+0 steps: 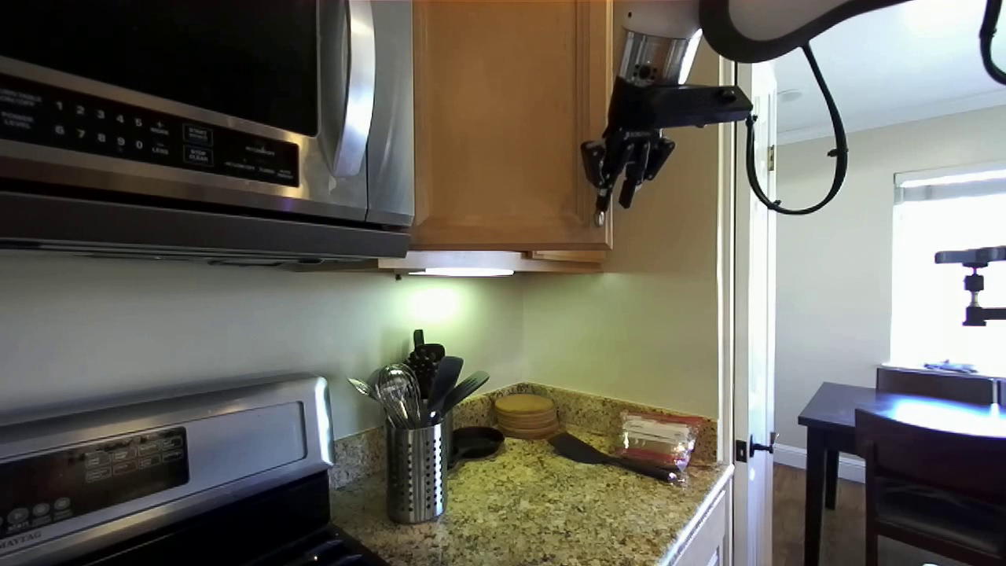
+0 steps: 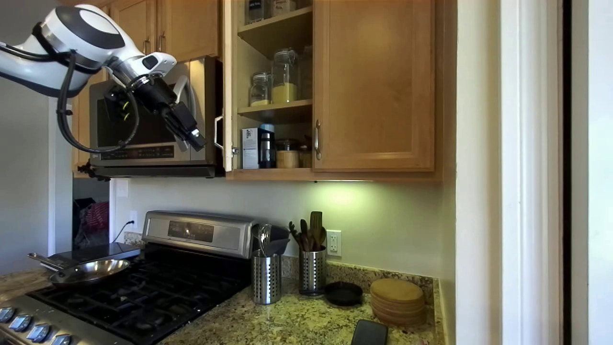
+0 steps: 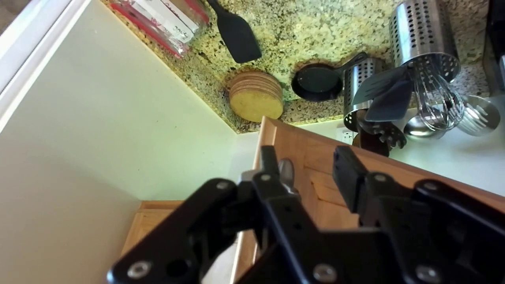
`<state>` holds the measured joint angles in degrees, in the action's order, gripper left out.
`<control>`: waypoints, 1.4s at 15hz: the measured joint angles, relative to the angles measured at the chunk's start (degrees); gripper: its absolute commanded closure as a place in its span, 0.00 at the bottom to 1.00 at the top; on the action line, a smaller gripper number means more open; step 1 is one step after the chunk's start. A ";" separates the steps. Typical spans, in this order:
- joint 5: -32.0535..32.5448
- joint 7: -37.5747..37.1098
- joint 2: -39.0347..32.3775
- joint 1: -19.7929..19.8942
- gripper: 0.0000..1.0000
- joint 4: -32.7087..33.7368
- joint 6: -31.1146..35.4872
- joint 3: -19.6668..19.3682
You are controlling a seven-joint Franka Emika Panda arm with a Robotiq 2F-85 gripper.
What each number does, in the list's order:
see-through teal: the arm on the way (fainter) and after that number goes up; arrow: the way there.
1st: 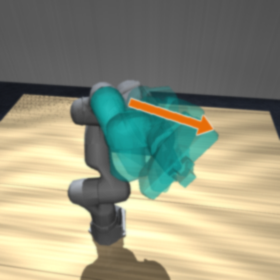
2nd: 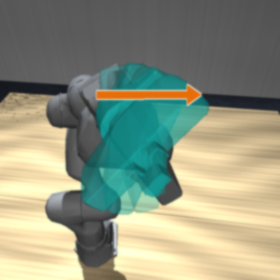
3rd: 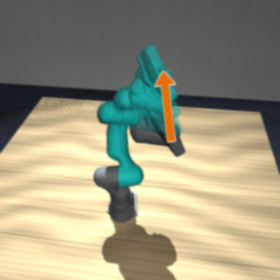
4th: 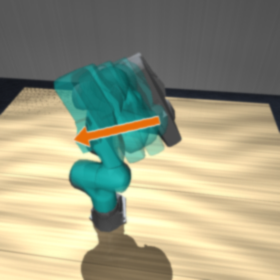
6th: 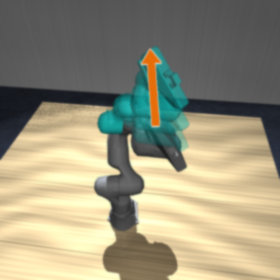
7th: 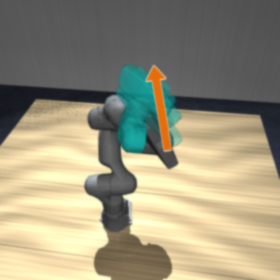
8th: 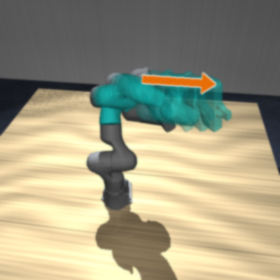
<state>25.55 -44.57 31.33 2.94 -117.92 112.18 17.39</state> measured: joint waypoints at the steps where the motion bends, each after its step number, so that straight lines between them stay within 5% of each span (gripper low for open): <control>1: -0.01 0.02 0.00 0.00 0.22 0.06 0.61 -0.07; 5: 0.48 -0.56 0.00 0.40 0.01 0.07 5.71 -0.19; 21: 2.59 -7.32 -0.01 2.33 0.00 0.05 12.65 -0.14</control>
<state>28.14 -51.89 31.32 5.27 -117.87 124.83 17.25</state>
